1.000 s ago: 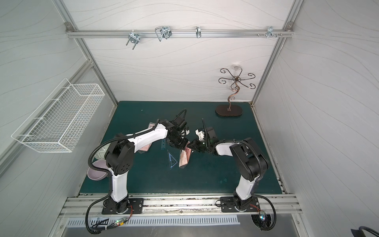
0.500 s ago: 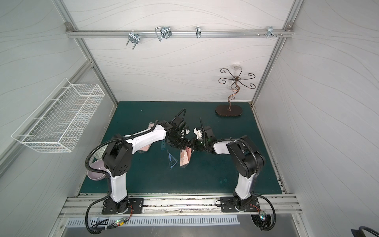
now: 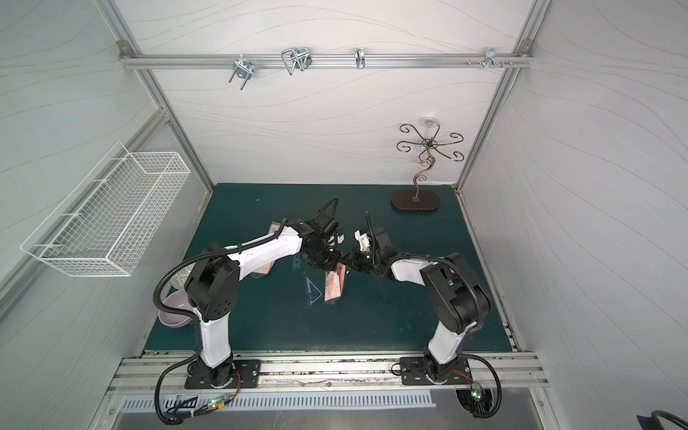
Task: Open the ruler set and take out the ruler
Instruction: Take out the ruler from the ruler set bag, then place the ruler at the center of the board.
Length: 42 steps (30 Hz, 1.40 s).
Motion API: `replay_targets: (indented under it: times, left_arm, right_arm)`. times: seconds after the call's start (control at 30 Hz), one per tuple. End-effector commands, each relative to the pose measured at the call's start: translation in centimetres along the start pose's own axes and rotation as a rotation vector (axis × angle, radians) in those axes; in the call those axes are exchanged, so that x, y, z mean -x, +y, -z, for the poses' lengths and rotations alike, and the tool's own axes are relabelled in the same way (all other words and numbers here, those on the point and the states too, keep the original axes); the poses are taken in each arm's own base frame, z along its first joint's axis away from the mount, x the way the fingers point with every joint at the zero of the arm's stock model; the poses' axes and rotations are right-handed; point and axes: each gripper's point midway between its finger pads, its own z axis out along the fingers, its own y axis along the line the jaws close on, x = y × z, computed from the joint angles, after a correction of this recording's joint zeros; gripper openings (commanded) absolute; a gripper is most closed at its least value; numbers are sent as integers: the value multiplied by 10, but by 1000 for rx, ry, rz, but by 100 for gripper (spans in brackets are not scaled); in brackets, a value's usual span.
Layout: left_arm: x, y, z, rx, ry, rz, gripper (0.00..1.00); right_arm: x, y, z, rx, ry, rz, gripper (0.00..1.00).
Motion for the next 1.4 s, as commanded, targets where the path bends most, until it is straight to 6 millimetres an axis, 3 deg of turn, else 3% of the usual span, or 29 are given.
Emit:
replay_targets:
  times: [0.0,0.3,0.57,0.8,1.13,1.37]
  left_arm:
    - [-2,0,8,24,-7,-34,0]
    - [0,0,11,26,-14,-34,0]
    - [-1,-1,17,23,-29,-34,0]
    - [-1,-2,19,19,-31,-38,0]
    - [0,-6,18,2,-27,-44,0]
    - [1,-7,14,-10,-26,-42,0]
  right_arm:
    - [7,15,20,15,-38,36,0]
    - [20,19,57,5,-127,47,0]
    - [55,8,98,50,-213,65,0]
    - [56,-39,90,20,-78,80,0]
    - [69,-113,101,-121,-72,-100,0]
    - [89,-143,94,-178,-102,-183,0]
